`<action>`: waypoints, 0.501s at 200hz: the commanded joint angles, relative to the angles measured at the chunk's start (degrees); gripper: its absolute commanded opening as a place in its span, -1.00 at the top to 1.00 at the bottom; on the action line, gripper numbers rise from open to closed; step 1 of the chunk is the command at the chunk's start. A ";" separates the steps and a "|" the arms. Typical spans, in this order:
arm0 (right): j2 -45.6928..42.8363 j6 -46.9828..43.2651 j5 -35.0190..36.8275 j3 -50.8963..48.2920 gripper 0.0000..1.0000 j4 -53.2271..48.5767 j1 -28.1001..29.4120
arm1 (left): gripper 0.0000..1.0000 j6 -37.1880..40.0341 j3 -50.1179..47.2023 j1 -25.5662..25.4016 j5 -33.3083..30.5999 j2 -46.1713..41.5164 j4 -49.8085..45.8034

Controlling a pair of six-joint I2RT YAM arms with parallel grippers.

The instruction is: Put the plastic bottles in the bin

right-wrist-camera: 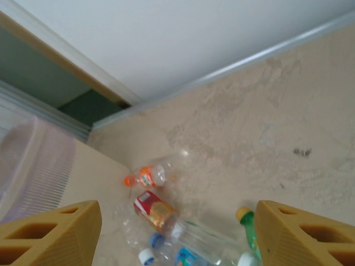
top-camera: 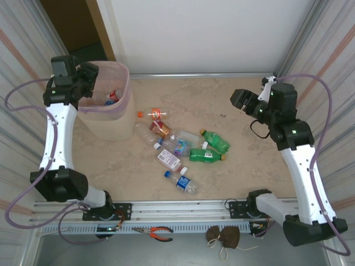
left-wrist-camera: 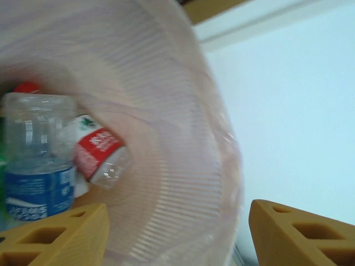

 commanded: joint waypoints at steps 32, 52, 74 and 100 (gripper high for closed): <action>4.42 -10.75 3.48 -1.72 -0.42 -9.36 3.87 | -0.31 15.08 -7.36 -2.35 12.95 -6.50 14.59; 8.00 -15.51 4.90 -1.57 -0.43 -12.29 6.43 | -0.28 16.53 -11.86 -2.92 16.72 -8.88 19.38; 12.52 -19.70 6.22 -1.39 -0.43 -14.12 9.04 | -0.23 18.17 -14.19 -3.91 18.64 -10.19 19.64; 19.94 -23.95 8.83 0.48 -0.41 -16.20 11.85 | -0.21 18.94 -15.06 -4.83 19.58 -10.71 17.39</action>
